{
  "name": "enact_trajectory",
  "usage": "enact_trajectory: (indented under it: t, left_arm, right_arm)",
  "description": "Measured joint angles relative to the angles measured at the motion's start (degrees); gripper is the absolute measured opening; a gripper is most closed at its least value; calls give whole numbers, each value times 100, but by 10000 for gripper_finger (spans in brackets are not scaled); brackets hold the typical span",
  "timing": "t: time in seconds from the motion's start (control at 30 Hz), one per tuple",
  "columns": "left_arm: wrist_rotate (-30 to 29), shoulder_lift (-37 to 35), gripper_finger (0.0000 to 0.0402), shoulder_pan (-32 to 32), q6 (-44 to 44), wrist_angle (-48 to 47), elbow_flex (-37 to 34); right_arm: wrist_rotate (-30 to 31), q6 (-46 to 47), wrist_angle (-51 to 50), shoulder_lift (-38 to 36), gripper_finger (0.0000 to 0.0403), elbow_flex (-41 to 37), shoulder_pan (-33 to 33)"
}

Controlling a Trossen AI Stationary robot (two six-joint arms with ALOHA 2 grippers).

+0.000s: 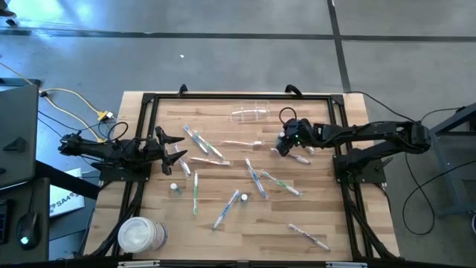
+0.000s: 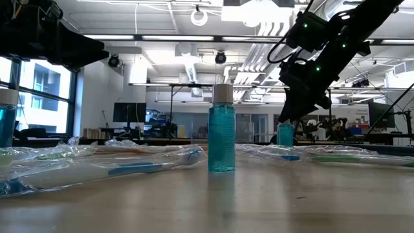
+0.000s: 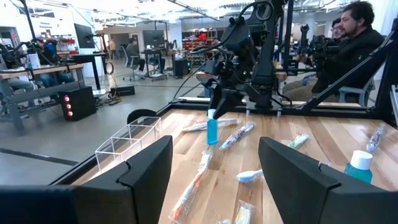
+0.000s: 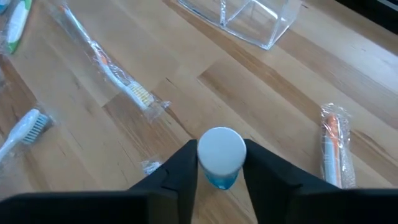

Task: Pick & Place toothbrushing station
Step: Put the top blue mouthwash into the transparent organizer

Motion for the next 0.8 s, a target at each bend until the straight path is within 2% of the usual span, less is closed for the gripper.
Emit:
enact_trajectory:
  t: [0.1,0.37,0.53,0.8]
  left_arm:
    - [0,0,239,-1,0,-2,0]
    - [-2,0,239,-1,-1,-2,0]
    - [-3,0,239,-1,-2,-10,0]
    - [-8,-1,239,1,-2,-137,0]
  right_arm:
    - [0,-1,-2,1,89,0,-23]
    - [21,-164,-31,0,101,0,-21]
    - [492,-458,-52,1,86,0,102]
    - [645,-706,-68,-1,86,136,384]
